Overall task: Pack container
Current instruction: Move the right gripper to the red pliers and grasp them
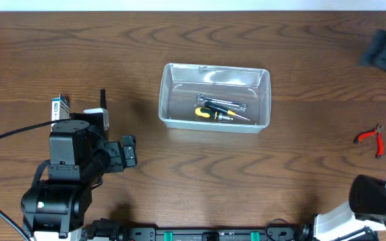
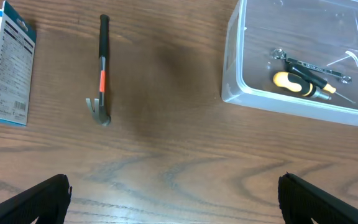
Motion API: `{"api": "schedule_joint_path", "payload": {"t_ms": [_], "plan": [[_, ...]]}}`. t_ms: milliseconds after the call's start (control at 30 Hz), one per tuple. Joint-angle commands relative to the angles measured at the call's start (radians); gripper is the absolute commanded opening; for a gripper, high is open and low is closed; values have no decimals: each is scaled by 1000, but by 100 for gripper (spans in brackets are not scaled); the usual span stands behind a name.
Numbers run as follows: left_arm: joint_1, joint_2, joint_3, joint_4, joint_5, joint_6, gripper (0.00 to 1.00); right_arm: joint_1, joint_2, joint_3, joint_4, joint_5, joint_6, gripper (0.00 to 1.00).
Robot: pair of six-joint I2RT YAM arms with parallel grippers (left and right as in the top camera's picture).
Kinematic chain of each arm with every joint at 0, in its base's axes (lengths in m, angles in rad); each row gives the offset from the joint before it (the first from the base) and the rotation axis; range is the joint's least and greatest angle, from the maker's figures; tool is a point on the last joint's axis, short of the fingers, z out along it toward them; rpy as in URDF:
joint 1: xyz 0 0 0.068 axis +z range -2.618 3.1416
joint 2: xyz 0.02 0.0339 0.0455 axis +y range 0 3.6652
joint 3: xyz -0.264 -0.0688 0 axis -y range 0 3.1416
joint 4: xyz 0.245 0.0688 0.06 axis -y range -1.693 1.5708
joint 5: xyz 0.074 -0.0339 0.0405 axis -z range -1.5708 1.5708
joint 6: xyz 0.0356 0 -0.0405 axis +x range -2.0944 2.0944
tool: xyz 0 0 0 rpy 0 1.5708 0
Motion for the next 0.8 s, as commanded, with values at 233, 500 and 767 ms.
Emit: {"api": "schedule_joint_path", "payload": {"t_ms": [233, 500, 767], "plan": [[-2, -3, 18, 0, -8, -9, 98, -214, -159, -452, 146, -26, 39, 99], [-2, -3, 18, 0, -8, -9, 98, -220, -148, -917, 563, -109, -17, 99], [-2, -3, 18, 0, -8, -9, 98, -227, -62, -1116, 843, -116, -42, 99]]}}
